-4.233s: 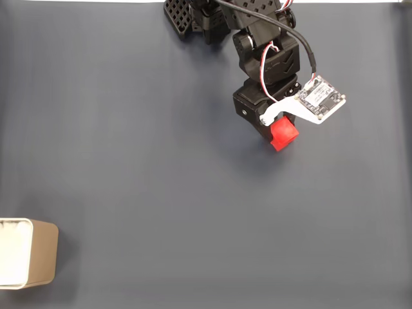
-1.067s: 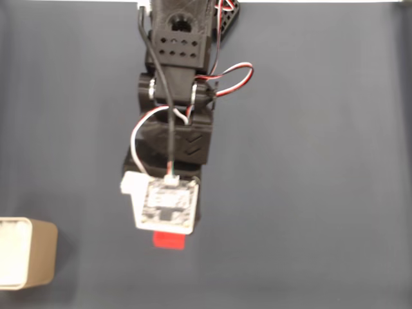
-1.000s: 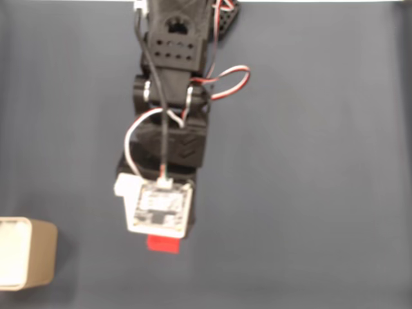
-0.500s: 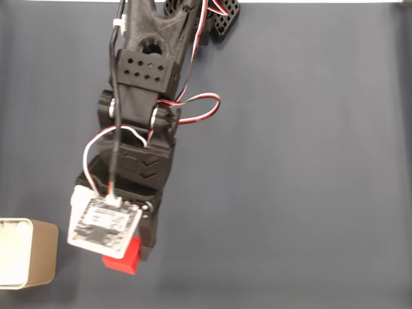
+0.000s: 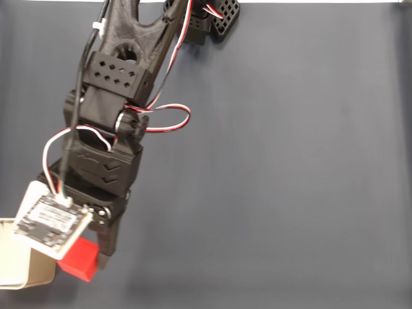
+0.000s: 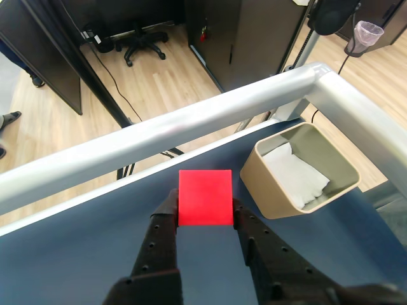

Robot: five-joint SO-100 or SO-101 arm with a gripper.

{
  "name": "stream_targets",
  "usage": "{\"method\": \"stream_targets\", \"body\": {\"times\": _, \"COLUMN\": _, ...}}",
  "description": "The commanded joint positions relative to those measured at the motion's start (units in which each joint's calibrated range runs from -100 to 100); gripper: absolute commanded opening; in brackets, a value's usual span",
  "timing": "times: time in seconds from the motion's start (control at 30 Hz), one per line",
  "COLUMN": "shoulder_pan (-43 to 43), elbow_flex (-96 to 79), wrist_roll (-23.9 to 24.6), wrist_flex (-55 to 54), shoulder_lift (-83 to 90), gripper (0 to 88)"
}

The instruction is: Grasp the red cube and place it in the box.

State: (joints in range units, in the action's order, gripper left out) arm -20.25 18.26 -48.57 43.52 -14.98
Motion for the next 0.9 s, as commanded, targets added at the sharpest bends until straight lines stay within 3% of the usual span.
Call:
{"method": "stream_targets", "body": {"times": 0.0, "shoulder_pan": -1.6, "elbow_flex": 4.7, "wrist_roll": 0.7, "wrist_flex": 0.2, "shoulder_lift": 0.4, "gripper": 5.3}}
{"method": "stream_targets", "body": {"times": 0.87, "shoulder_pan": -7.6, "elbow_flex": 18.3, "wrist_roll": 1.3, "wrist_flex": -0.1, "shoulder_lift": -8.3, "gripper": 5.4}}
